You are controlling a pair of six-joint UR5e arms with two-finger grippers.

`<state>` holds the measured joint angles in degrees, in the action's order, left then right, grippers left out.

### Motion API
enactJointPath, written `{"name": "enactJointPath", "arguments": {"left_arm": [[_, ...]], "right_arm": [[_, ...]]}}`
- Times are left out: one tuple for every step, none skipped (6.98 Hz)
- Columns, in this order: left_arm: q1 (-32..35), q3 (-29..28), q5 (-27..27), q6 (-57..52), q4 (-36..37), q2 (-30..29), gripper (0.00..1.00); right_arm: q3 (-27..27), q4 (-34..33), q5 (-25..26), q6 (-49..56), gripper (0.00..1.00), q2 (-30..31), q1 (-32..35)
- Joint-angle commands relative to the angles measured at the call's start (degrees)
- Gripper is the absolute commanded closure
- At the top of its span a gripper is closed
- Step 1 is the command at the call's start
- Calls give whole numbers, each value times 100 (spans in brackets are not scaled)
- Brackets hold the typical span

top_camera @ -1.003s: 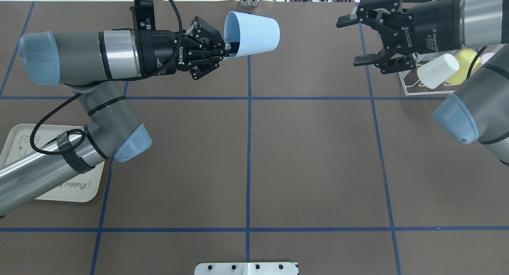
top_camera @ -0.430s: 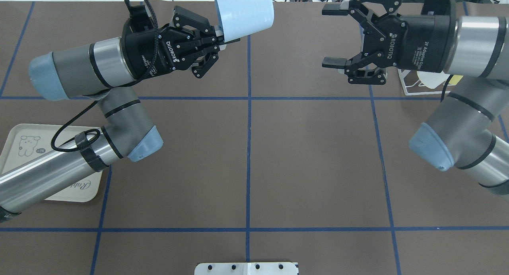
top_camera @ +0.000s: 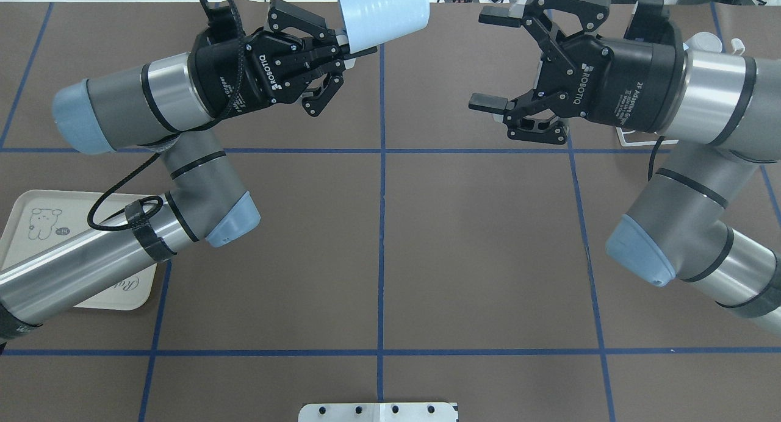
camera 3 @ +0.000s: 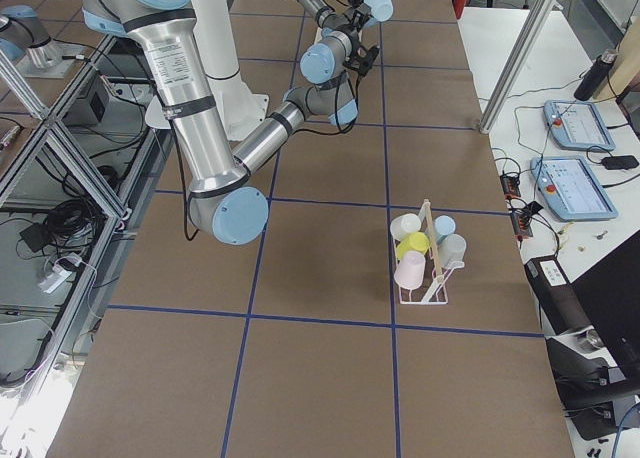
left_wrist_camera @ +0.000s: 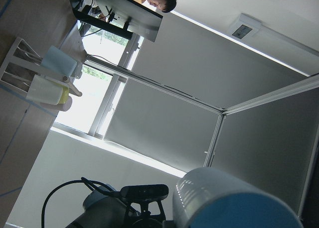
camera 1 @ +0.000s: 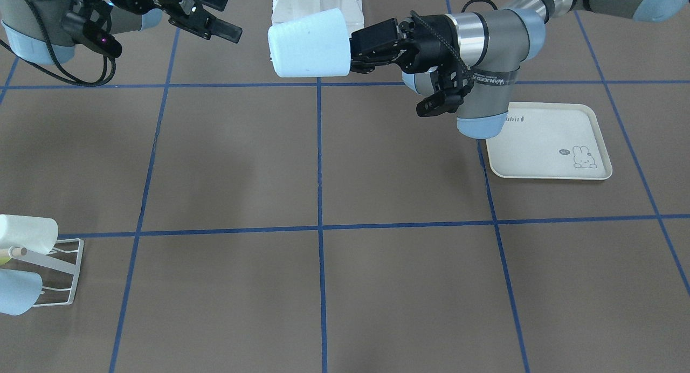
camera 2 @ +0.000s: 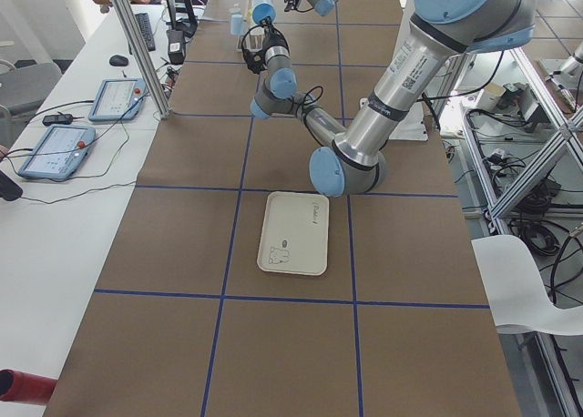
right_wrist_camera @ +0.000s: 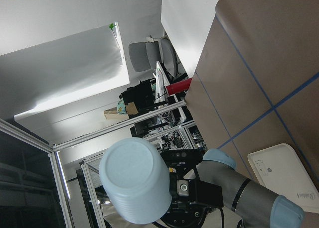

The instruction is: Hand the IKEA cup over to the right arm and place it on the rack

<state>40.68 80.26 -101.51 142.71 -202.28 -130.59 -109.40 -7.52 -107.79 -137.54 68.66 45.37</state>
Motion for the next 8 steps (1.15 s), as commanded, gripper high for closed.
{"name": "enactJointPath", "arguments": {"left_arm": [[-78,-2,0,29,-22,-28,100],[-130,7,0,29,-22,-28,100],[-183,42,0,38,-13,-28,100],[-253,68,0,38,-13,-28,100],[-340,68,-27,38,5,-54,100],[-350,103,-36,38,13,-72,100],[-411,156,-44,47,22,-72,100],[-473,217,-44,47,40,-63,100]], "right_arm": [[68,-4,30,-1,0,-133,-37],[120,-4,30,-1,0,-194,-37],[130,-4,38,-1,0,-230,-37],[173,-4,39,-1,0,-274,-37],[200,-4,178,-1,0,-292,-37],[200,-4,197,-1,0,-300,-37],[200,-4,205,-1,0,-309,-37],[209,-4,206,-1,0,-327,-37]]}}
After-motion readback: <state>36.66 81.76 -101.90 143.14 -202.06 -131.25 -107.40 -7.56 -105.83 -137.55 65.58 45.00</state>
